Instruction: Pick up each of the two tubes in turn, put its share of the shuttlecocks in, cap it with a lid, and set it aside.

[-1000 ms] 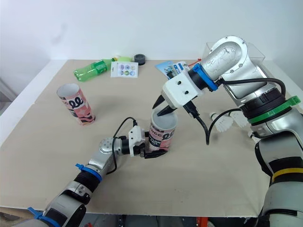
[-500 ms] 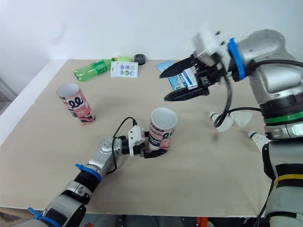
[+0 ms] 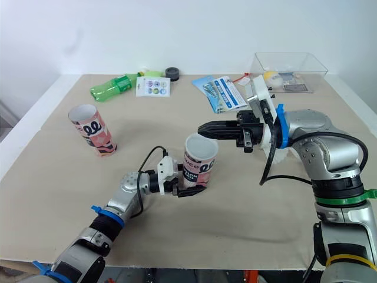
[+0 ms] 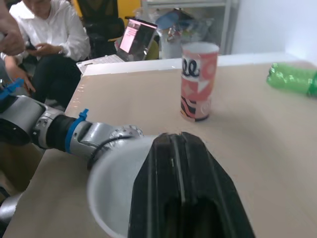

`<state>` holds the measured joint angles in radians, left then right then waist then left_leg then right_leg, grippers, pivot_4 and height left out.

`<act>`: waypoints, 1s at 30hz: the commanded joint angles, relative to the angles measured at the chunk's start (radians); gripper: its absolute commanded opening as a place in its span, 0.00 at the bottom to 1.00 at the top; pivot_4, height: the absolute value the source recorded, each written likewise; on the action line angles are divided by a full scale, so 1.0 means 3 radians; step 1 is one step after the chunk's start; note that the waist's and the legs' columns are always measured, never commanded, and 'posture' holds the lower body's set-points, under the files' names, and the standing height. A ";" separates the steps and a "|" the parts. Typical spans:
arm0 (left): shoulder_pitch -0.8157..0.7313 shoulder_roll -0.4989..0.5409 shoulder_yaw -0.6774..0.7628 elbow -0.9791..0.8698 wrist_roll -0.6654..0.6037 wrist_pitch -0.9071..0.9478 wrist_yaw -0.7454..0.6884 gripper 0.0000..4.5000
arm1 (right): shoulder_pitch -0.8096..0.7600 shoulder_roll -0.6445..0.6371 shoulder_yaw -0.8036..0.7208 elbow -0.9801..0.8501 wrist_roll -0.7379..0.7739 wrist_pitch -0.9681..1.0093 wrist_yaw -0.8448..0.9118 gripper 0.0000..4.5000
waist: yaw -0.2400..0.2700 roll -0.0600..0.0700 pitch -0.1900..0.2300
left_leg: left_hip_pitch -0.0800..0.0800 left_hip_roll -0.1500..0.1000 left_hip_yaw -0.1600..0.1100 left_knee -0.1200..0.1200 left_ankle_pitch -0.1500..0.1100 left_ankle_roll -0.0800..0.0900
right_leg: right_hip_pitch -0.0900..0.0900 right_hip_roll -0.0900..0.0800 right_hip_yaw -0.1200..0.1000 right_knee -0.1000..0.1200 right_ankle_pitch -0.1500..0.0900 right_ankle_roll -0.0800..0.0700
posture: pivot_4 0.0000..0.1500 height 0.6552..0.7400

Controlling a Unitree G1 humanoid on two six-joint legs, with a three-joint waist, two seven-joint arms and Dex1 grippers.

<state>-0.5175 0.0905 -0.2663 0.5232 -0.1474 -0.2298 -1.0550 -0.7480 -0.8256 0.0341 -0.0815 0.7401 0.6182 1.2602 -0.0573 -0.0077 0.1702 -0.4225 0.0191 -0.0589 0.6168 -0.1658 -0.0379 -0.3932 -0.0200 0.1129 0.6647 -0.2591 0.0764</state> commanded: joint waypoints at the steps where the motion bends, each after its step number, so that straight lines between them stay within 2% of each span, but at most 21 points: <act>1: 0.0110 0.0074 -0.0004 0.0097 0.0040 0.0095 0.0006 0.78 | -0.0005 -0.0096 -0.0003 -0.0161 -0.0092 -0.0014 0.0135 0.00 | 0.0000 0.0000 0.0000 | 0.0000 0.0000 0.0000 0.0000 0.0000 0.0000 | 0.0000 0.0000 0.0000 0.0000 -0.0001 -0.0002 | 1.00 1.00; 6: 0.0111 0.0064 -0.0007 0.0089 0.0040 0.0103 0.0011 0.78 | -0.0015 -0.0102 0.0186 -0.0122 -0.0378 -0.0098 0.0258 0.00 | 0.0000 -0.0001 0.0001 | 0.0000 0.0002 0.0000 0.0000 0.0000 0.0000 | -0.0001 0.0001 0.0000 0.0000 -0.0007 -0.0011 | 1.00 1.00; 12: 0.0116 0.0043 -0.0018 0.0088 0.0048 0.0082 0.0031 0.78 | -0.0312 -0.0016 0.0510 0.0026 -0.0777 -0.0190 0.0348 0.00 | -0.0003 0.0000 0.0000 | 0.0001 0.0003 0.0001 0.0000 0.0000 0.0000 | -0.0001 0.0002 0.0000 0.0000 -0.0007 -0.0012 | 1.00 1.00; 30: 0.0081 -0.0028 -0.0035 0.0067 0.0041 0.0057 0.0084 0.78 | -0.0662 0.0053 0.1096 0.0150 -0.1510 -0.0091 0.0453 0.00 | -0.0003 0.0001 -0.0008 | 0.0009 0.0004 0.0001 0.0000 0.0000 -0.0001 | 0.0005 0.0001 -0.0001 0.0000 -0.0008 -0.0016 | 1.00 1.00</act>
<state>-0.5148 0.0836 -0.2664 0.5257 -0.1456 -0.2156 -1.0297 -0.9589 -0.8102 0.3101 -0.0639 0.3451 0.5746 1.3967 -0.0581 -0.0073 0.1678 -0.4199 0.0202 -0.0586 0.6169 -0.1659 -0.0383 -0.3917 -0.0196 0.1125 0.6646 -0.2615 0.0717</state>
